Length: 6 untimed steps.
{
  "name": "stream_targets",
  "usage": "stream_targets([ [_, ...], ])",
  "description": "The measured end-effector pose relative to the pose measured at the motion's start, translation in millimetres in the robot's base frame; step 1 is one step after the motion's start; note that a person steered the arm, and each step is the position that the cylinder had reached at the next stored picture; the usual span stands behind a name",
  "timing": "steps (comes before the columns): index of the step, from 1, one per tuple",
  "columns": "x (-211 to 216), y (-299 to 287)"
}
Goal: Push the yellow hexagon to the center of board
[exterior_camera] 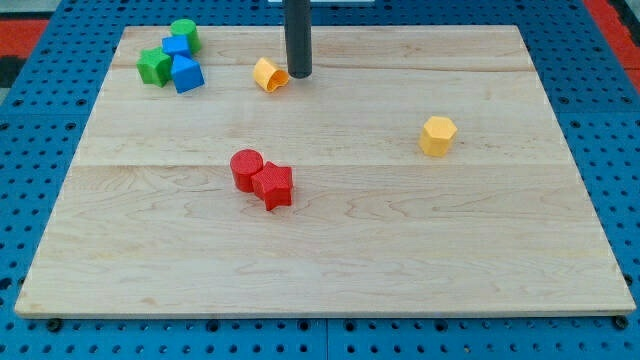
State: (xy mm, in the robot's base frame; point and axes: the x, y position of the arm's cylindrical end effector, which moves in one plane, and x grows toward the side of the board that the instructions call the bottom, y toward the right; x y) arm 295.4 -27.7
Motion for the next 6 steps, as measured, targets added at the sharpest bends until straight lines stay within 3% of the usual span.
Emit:
stream_targets([
  [1,13.7,-7.0],
  [2,-22.3,-34.6],
  [3,-28.9,-60.5],
  [4,-29.7,-19.3],
  [5,-14.9,78.4],
  [6,34.0,166.5],
])
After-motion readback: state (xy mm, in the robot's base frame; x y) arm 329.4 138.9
